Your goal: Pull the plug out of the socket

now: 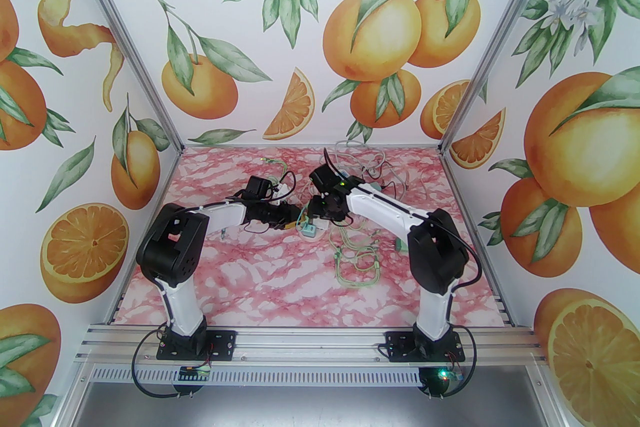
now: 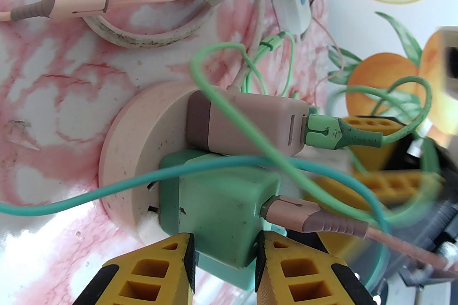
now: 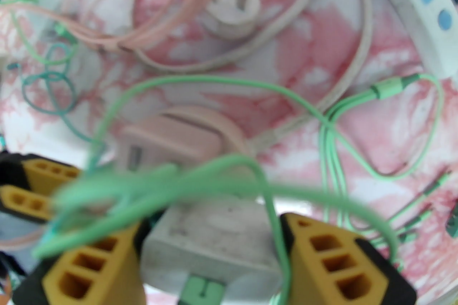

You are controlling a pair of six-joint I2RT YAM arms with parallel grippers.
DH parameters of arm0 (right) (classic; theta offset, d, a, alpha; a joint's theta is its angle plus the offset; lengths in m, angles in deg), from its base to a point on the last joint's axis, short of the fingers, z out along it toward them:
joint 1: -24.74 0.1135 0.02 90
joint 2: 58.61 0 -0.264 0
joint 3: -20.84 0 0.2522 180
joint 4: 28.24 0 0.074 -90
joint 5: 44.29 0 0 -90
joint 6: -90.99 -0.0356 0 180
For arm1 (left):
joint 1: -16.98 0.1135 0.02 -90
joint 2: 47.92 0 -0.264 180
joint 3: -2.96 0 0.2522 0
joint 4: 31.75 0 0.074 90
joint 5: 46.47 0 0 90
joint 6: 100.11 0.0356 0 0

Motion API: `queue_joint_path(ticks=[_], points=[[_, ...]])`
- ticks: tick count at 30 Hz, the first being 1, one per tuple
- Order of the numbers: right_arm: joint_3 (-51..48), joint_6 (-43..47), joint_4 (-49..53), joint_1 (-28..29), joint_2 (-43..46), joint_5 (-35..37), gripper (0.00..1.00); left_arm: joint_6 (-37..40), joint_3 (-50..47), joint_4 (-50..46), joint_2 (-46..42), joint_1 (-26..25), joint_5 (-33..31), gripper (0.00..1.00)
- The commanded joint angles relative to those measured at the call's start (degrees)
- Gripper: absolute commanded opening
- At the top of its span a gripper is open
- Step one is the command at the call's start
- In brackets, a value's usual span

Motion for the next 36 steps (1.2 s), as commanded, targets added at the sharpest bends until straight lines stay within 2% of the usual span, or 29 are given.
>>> queue_joint_path(ticks=[1,6,13,18,23,29,36], points=[[5.11,0.39,2.18,3.19,-3.27,-0.65,0.45,1.70,-2.93,-11.89,6.10,-0.76,-14.91,0.31],[1.78,0.01,-0.66,1.82,-0.46,-0.79,0.45,2.28,-2.31,-12.96,5.79,-0.61,-15.46,0.31],[-1.87,2.07,0.39,-2.26,5.44,-0.03,0.45,2.66,-1.85,-13.41,5.84,-0.43,-15.65,0.31],[-6.56,3.32,-0.79,-5.79,13.55,-0.30,0.47,2.84,-1.08,-13.98,5.57,-0.09,-15.91,0.31],[-12.14,0.98,-6.00,-8.09,19.80,-2.62,0.47,3.18,-0.22,-14.71,5.32,0.10,-16.09,0.31],[-20.21,-2.61,-16.08,-10.59,26.90,-9.58,0.48,3.56,0.60,-15.58,4.23,0.28,-16.11,0.32],[-24.60,-3.03,-16.52,-11.76,32.96,-11.87,0.48,4.68,1.64,-17.66,1.44,0.87,-17.11,0.34]])
